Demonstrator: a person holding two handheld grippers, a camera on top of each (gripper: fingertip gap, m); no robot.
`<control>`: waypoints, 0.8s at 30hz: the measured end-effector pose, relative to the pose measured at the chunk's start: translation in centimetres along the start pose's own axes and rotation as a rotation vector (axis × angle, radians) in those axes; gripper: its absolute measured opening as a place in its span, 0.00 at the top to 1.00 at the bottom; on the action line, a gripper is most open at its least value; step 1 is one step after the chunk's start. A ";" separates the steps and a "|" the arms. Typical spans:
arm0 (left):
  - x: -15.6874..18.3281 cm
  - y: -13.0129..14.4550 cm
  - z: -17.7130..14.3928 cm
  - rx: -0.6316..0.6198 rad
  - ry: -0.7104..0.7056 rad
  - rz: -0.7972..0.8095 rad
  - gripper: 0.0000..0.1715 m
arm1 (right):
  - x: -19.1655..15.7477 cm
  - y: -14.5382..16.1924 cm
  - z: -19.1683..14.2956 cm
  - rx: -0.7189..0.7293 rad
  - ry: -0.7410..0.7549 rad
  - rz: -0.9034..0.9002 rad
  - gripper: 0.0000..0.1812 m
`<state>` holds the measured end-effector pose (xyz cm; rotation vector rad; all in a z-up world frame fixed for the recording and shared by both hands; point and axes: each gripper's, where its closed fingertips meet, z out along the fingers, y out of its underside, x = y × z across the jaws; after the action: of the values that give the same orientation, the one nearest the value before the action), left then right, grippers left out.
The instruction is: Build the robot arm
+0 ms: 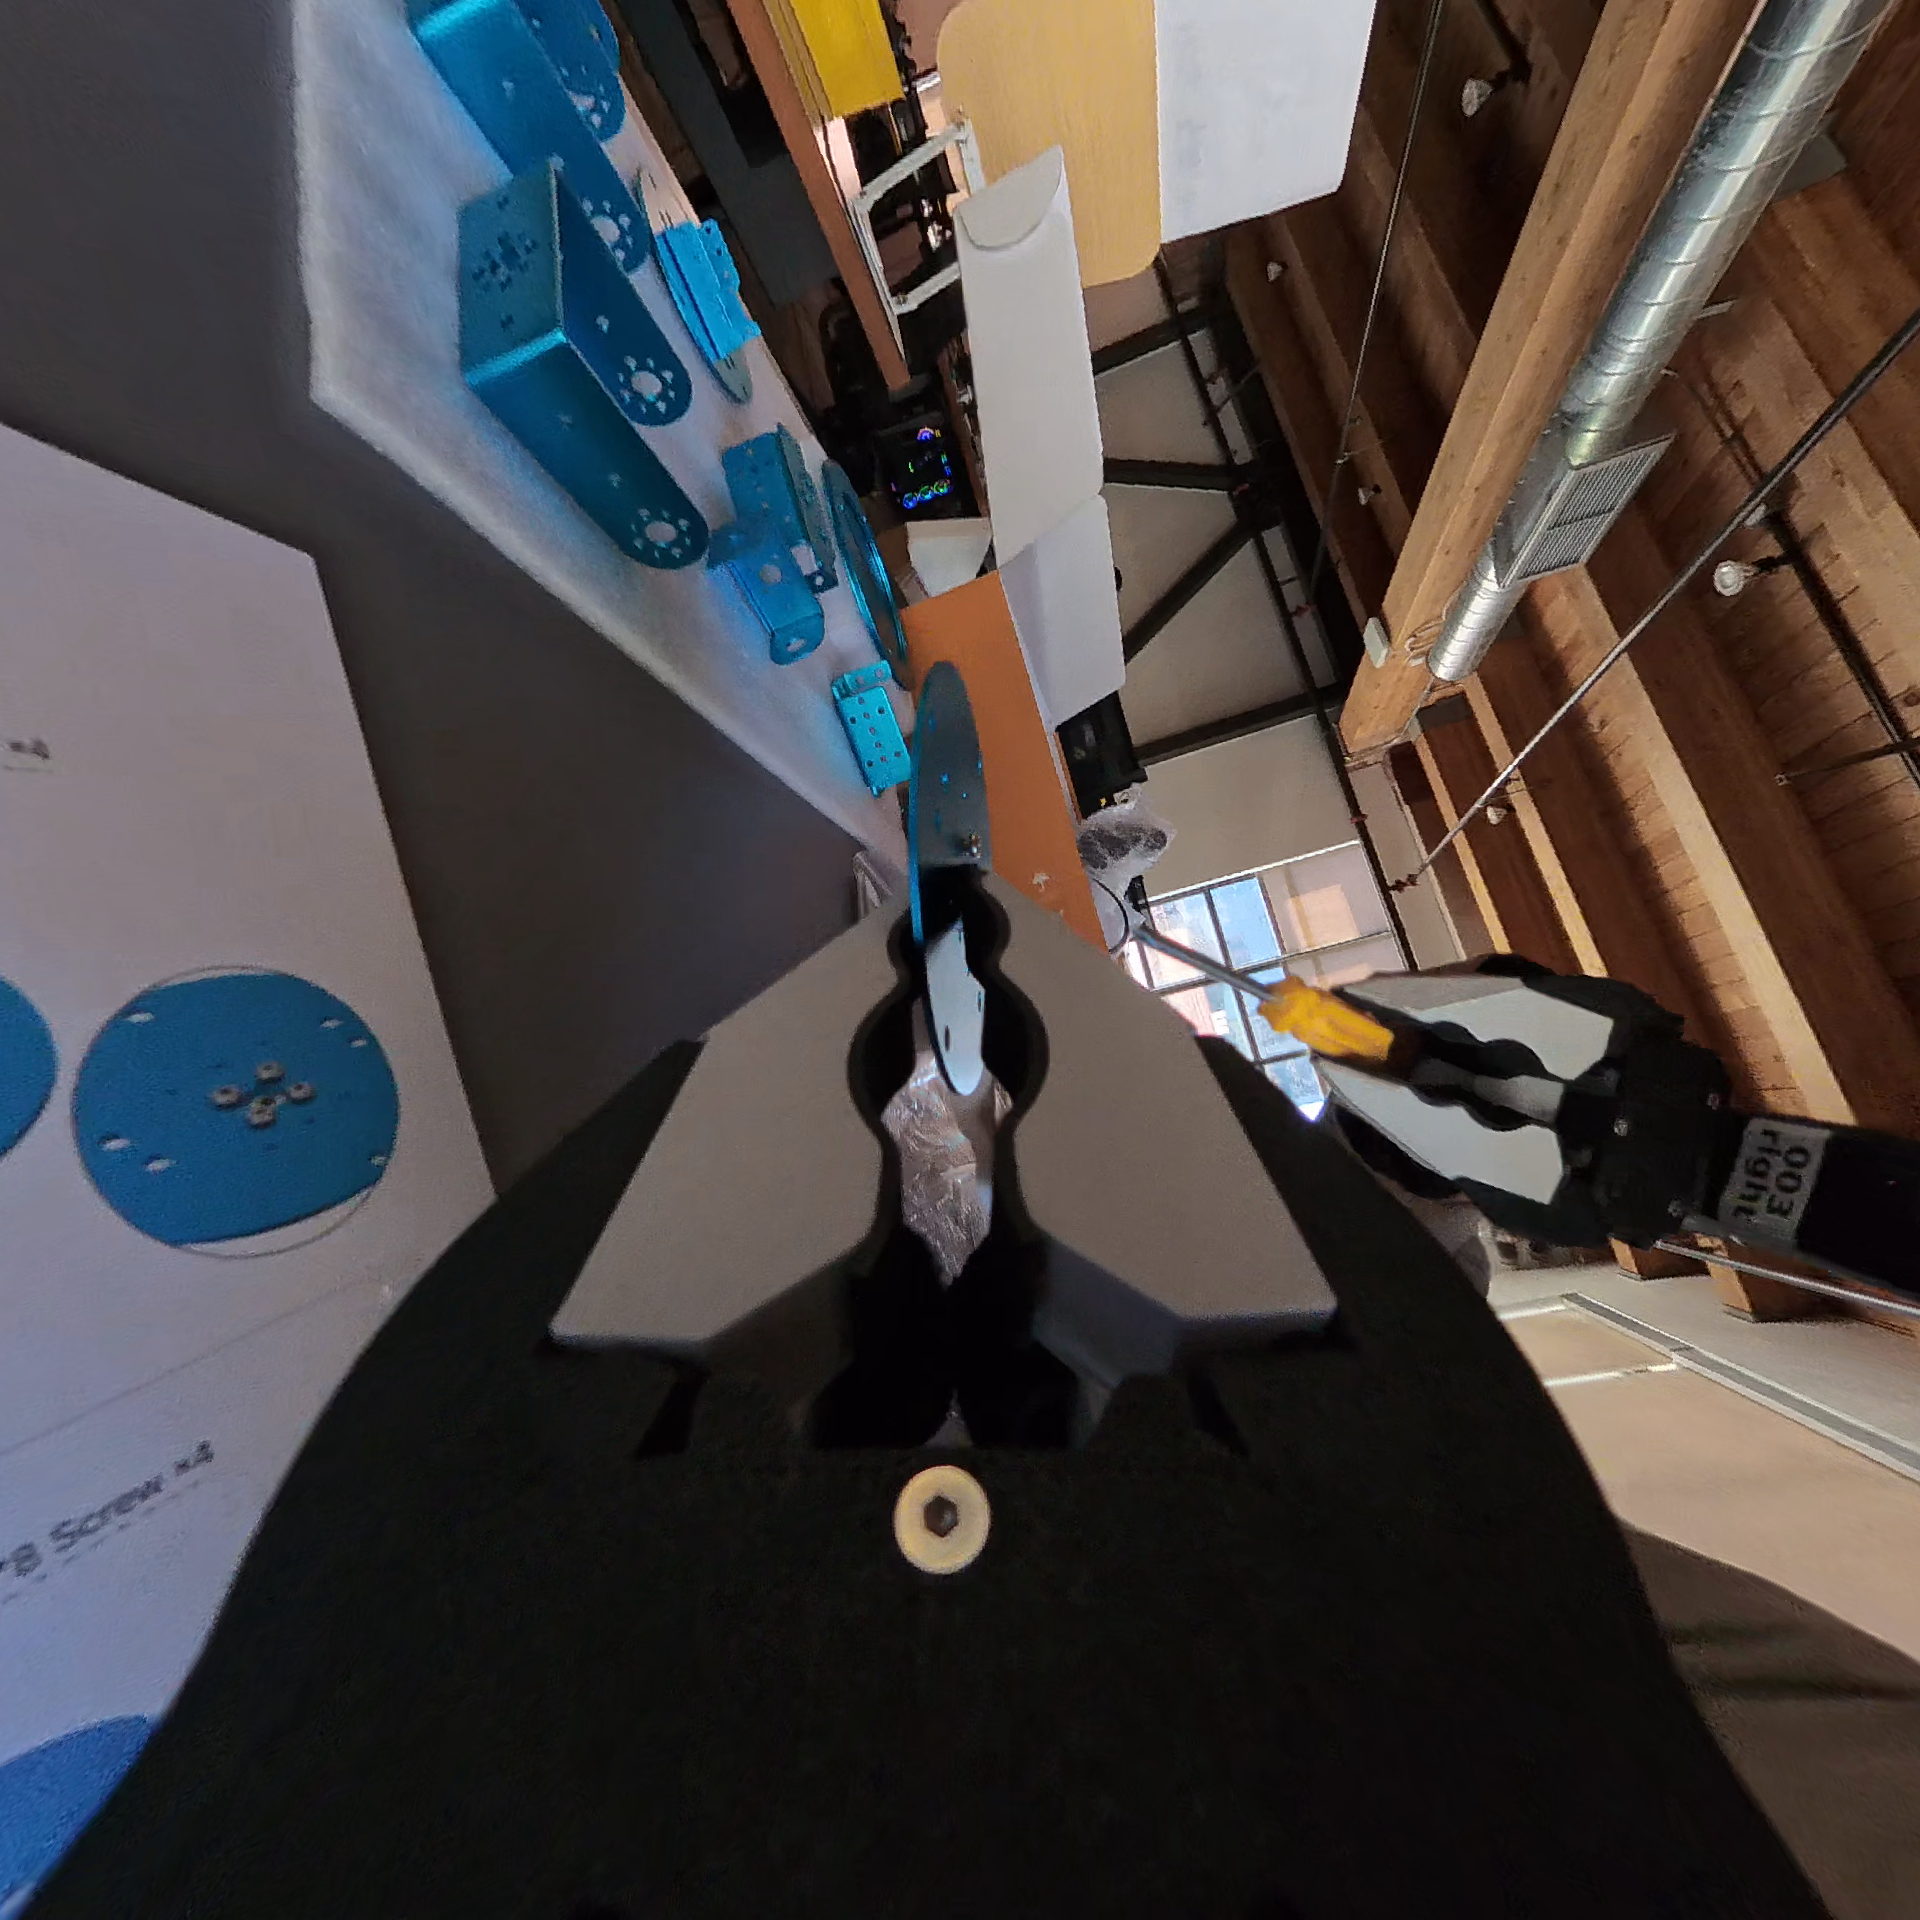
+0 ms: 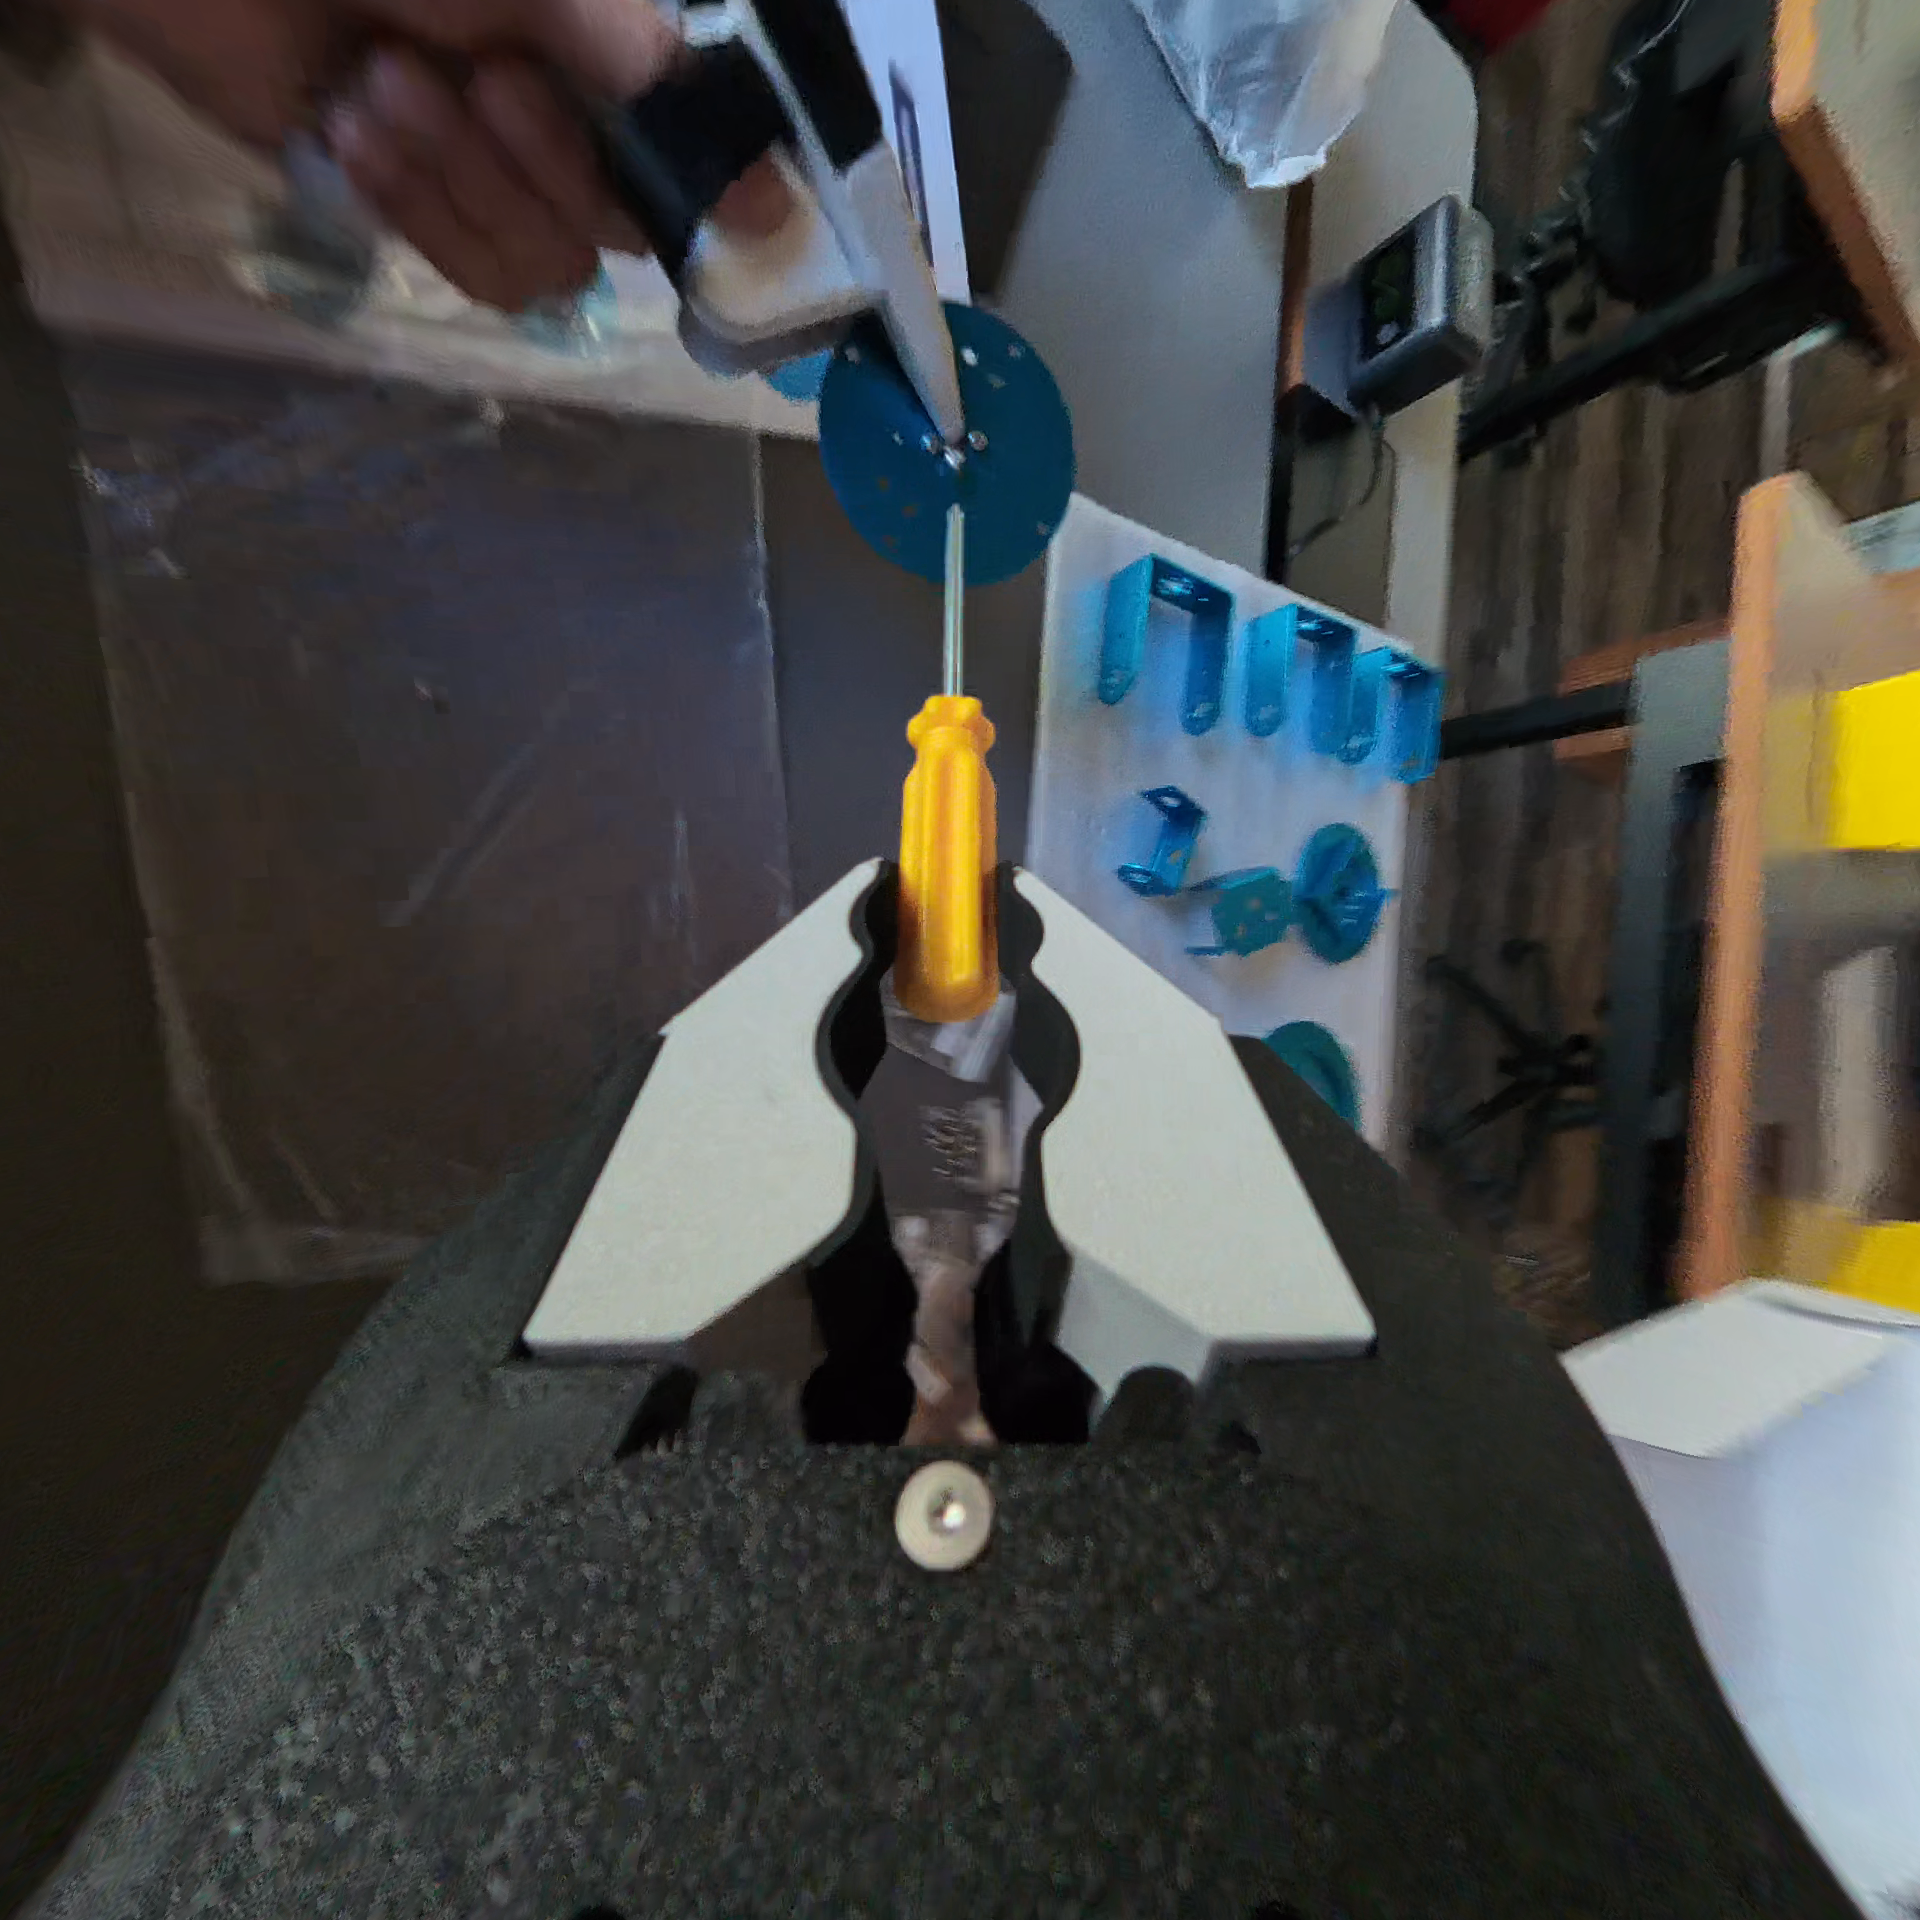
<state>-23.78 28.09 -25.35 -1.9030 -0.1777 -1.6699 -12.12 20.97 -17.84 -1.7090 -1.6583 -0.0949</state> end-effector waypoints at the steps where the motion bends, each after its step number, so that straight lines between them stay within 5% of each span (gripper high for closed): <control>1: 0.0 0.3 -0.1 -0.014 0.001 -0.004 0.98 | 0.4 0.2 0.2 -0.039 0.042 -0.089 0.90; 4: 0.8 1.1 -0.5 -0.055 0.029 -0.011 0.98 | 0.6 0.6 0.2 -0.126 0.136 -0.337 0.90; 7: 1.6 2.3 -1.1 -0.088 0.040 0.015 0.98 | -0.2 1.2 -0.4 -0.126 0.197 -0.367 0.90; 16: 2.8 8.0 -3.3 -0.236 0.056 -0.083 0.98 | -9.5 9.7 2.1 0.085 -0.035 0.323 0.90; 24: 3.9 12.1 -2.5 -0.375 0.098 -0.169 0.98 | -12.9 10.8 3.8 0.147 -0.294 0.508 0.90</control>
<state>-19.45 15.91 -25.74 -2.1156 0.0181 -2.0200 -6.23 13.49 -32.23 -2.0424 -1.3336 0.5282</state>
